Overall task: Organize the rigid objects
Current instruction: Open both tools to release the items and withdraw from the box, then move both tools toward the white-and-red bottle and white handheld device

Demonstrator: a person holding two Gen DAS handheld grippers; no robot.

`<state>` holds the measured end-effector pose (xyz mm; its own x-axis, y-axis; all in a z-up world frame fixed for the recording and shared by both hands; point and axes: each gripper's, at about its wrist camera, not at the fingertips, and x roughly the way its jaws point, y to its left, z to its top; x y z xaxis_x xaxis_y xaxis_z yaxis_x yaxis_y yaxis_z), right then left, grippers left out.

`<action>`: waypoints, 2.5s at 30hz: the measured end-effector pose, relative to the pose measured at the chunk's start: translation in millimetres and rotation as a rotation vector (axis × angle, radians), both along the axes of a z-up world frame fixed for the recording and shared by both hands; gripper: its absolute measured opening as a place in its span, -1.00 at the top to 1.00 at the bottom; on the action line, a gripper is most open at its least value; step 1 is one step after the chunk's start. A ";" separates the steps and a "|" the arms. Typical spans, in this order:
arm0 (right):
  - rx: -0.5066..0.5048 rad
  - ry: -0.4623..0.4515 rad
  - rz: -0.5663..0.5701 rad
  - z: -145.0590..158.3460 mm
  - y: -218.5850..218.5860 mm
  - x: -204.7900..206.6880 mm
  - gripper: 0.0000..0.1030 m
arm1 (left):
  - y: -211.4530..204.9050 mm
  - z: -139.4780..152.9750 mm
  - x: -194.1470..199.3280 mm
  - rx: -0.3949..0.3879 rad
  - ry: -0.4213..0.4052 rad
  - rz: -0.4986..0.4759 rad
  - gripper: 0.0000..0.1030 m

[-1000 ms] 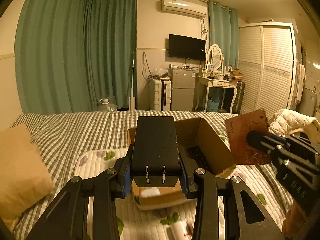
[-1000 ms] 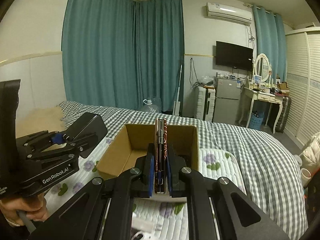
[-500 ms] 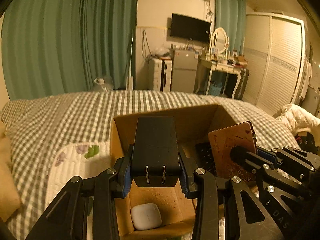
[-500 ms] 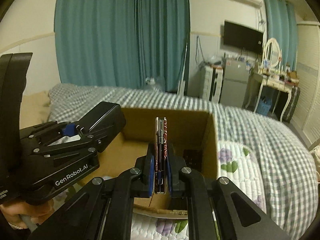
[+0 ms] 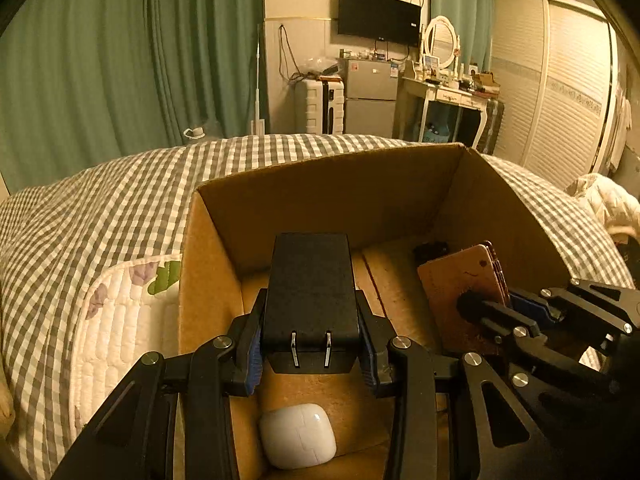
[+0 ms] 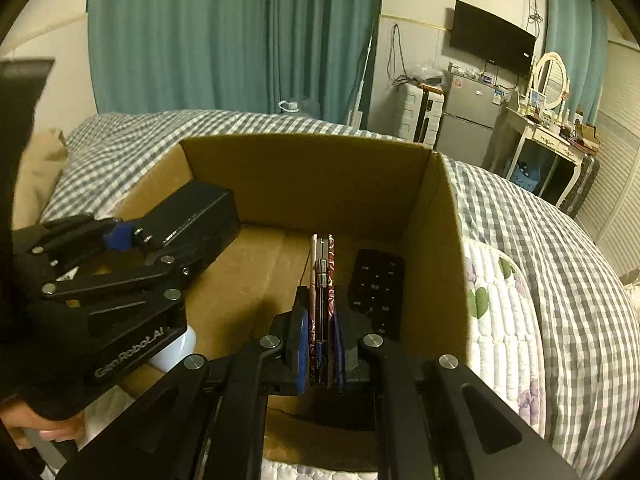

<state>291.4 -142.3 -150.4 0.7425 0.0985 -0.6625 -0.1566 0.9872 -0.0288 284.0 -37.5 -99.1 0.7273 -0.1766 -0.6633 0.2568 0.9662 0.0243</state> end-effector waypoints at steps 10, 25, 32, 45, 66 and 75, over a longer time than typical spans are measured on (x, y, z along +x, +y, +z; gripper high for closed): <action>-0.010 -0.068 -0.057 16.4 0.4 -21.6 0.01 | 14.7 35.8 -25.3 -0.024 -0.156 0.058 -0.58; 0.032 -0.268 -0.133 101.8 -12.8 -109.5 -0.84 | 31.2 118.9 -101.0 -0.083 -0.306 0.103 -1.00; 0.051 -0.366 -0.170 132.6 -23.0 -157.5 -1.00 | 40.2 138.6 -135.7 -0.097 -0.340 0.121 -1.00; 0.034 -0.454 -0.163 163.1 -24.5 -223.7 -1.00 | 55.3 171.3 -192.3 -0.128 -0.395 0.131 -1.00; -0.068 -0.390 -0.056 114.5 -1.6 -242.1 -1.00 | 55.4 130.5 -200.8 -0.091 -0.312 0.124 -1.00; -0.038 -0.263 -0.040 59.2 -5.9 -214.1 -1.00 | 46.4 74.4 -182.1 -0.033 -0.206 0.114 -0.98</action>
